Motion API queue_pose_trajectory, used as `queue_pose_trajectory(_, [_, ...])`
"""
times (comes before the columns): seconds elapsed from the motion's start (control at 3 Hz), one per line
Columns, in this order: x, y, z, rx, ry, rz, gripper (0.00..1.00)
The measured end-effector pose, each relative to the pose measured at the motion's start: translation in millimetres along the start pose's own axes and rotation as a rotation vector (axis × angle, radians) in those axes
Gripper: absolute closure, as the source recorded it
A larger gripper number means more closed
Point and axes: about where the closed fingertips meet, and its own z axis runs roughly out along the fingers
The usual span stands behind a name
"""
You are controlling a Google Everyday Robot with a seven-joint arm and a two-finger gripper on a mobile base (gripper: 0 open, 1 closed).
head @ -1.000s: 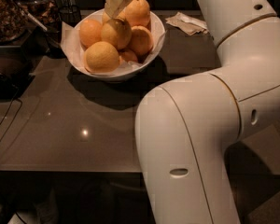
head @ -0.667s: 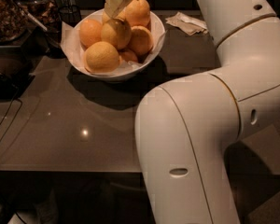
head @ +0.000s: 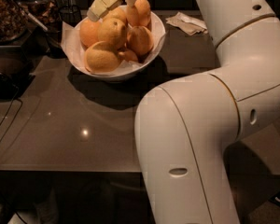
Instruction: Pick orange from white bowl
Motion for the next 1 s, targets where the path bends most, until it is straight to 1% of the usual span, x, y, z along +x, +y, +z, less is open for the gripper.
queue_pose_trajectory(0.33, [-0.1,0.0,0.1,0.0,0.0,0.0,0.0])
queue_pose_trajectory(1.0, [-5.4,-2.3,2.4,0.006,-0.01,0.028,0.0])
